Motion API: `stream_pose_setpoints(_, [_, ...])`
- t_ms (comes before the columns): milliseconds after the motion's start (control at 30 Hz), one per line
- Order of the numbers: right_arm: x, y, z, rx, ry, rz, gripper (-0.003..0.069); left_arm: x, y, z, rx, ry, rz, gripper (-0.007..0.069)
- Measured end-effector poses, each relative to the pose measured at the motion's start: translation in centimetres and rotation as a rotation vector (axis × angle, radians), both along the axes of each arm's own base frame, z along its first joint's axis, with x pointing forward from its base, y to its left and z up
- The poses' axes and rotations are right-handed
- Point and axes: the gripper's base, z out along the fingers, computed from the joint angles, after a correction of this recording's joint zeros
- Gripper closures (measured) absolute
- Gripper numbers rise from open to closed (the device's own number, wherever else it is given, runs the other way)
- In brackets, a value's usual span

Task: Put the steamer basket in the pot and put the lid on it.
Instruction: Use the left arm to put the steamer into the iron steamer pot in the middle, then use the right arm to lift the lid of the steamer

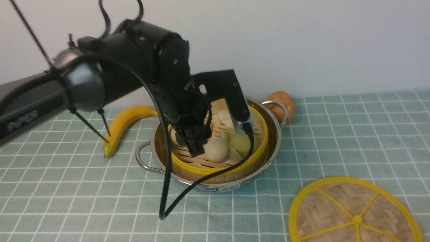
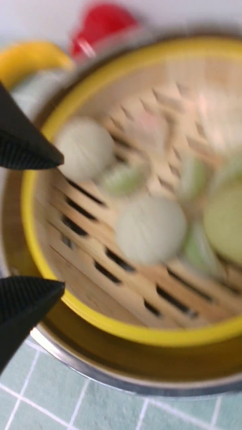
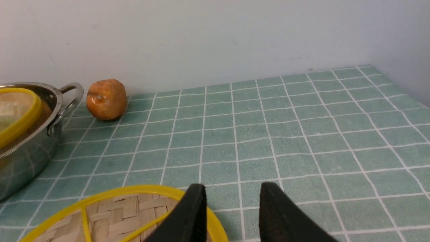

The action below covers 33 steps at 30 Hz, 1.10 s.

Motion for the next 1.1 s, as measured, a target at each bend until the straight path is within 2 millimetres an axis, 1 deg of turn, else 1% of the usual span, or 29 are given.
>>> stream_pose_setpoints(33, [0.0,0.0,0.0,0.0,0.0,0.0,0.0416,-0.6,0.5,1.5,-0.017,-0.032,0.035,0.027])
stream_pose_setpoints(67, [0.0,0.0,0.0,0.0,0.0,0.0,0.0416,-0.8,0.6,1.8,-0.024,-0.036,0.042,0.0275])
stream_pose_setpoints(133, [0.0,0.0,0.0,0.0,-0.001,0.0,0.0416,-2.3,1.8,5.1,-0.084,-0.117,0.125,0.0384])
stream_pose_setpoints(167, [0.0,0.0,0.0,0.0,-0.001,0.0,0.0416,-3.0,2.3,6.3,-0.11,-0.147,0.147,0.0441])
stream_pose_setpoints(200, [0.0,0.0,0.0,0.0,-0.001,0.0,0.0416,-3.6,2.6,7.3,-0.136,-0.168,0.169,0.0489])
stream_pose_setpoints(233, [0.0,0.0,0.0,0.0,-0.001,0.0,0.0416,-3.7,2.7,7.5,-0.147,-0.173,0.18,0.0512])
stream_pose_setpoints(300, [0.0,0.0,0.0,0.0,-0.001,0.0,0.0416,-5.2,3.6,9.8,-0.224,-0.222,0.226,0.0599])
stream_pose_setpoints(367, [0.0,0.0,0.0,0.0,-0.001,0.0,0.0416,-6.9,4.4,12.1,-0.313,-0.274,0.261,0.0642])
stream_pose_setpoints(400, [0.0,0.0,0.0,0.0,-0.001,0.0,0.0416,-7.2,4.6,12.4,-0.325,-0.283,0.265,0.0645])
stream_pose_setpoints(433, [0.0,0.0,0.0,0.0,-0.001,0.0,0.0416,-8.4,5.2,14.0,-0.384,-0.336,0.27,0.0648])
stream_pose_setpoints(533, [0.0,0.0,0.0,0.0,-0.001,0.0,0.0416,-9.4,5.8,15.3,-0.428,-0.383,0.267,0.0648])
stream_pose_setpoints(667, [0.0,0.0,0.0,0.0,-0.001,0.0,0.0416,-9.9,6.0,15.9,-0.453,-0.412,0.261,0.0646])
stream_pose_setpoints(867, [0.0,0.0,0.0,0.0,-0.002,0.001,0.0416,-9.7,6.1,15.8,-0.463,-0.404,0.275,0.0643])
stream_pose_setpoints(967, [0.0,0.0,0.0,0.0,-0.001,0.001,0.0416,-9.8,7.0,15.0,-0.501,-0.391,0.312,0.0636])
stream_pose_setpoints(1000, [0.0,0.0,0.0,0.0,-0.001,0.001,0.0416,-10.2,8.1,14.3,-0.535,-0.396,0.345,0.0634])
stream_pose_setpoints(1033, [0.0,0.0,0.0,0.0,-0.001,0.001,0.0416,-10.3,8.1,14.1,-0.537,-0.399,0.343,0.0634])
stream_pose_setpoints(1100, [0.0,0.0,0.0,0.0,-0.001,0.001,0.0416,-11.5,10.2,12.0,-0.586,-0.411,0.41,0.0633])
